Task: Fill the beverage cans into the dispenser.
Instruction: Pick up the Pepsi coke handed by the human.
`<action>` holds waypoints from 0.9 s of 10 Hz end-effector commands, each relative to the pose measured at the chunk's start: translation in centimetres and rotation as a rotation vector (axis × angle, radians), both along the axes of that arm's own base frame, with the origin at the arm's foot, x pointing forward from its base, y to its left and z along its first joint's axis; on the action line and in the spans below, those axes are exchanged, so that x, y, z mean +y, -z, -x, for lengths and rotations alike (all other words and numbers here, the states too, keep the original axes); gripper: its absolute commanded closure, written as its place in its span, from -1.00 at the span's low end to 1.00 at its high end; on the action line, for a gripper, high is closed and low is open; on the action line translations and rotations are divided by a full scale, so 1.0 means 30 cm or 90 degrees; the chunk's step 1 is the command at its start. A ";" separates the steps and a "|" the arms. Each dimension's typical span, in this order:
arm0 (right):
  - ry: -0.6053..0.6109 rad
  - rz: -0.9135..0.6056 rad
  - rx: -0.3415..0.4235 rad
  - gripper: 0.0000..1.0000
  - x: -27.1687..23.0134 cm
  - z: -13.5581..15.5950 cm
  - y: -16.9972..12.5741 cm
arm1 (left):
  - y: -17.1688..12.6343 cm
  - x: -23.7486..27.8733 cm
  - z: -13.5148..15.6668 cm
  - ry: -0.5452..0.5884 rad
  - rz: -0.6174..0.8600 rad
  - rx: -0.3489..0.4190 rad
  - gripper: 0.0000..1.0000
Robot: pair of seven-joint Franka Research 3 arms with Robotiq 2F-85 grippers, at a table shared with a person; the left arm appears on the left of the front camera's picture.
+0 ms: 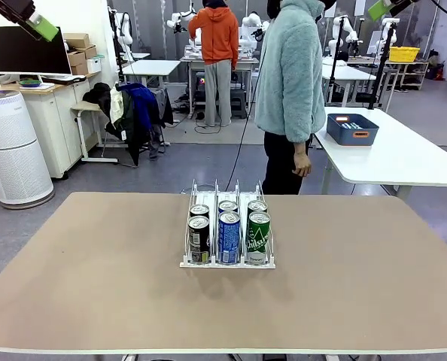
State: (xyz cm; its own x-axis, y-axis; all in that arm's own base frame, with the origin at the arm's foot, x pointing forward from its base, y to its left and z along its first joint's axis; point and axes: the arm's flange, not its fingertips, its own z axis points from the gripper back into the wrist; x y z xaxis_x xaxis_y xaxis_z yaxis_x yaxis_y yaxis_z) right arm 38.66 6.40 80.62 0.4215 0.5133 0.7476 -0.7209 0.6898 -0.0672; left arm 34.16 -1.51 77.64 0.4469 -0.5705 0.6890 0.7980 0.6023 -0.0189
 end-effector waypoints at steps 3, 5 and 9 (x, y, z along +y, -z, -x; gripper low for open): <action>-0.037 -0.001 0.048 -1.00 -0.002 0.012 -0.005 | -0.003 0.010 0.001 0.000 0.009 0.011 -1.00; -0.091 0.000 0.091 -1.00 -0.017 0.036 -0.032 | -0.003 0.010 0.001 0.000 0.009 0.011 -1.00; -0.095 0.009 0.061 -1.00 -0.021 0.044 -0.029 | -0.003 0.010 0.001 0.000 0.009 0.011 -1.00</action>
State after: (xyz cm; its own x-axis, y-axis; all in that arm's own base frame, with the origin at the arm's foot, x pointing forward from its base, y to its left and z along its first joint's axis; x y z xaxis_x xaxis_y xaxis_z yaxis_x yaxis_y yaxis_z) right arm 36.78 5.96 81.55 0.4433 0.5852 0.6790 -0.8123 0.5825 0.0284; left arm 34.16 -1.50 77.65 0.4471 -0.5706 0.6889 0.7981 0.6022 -0.0192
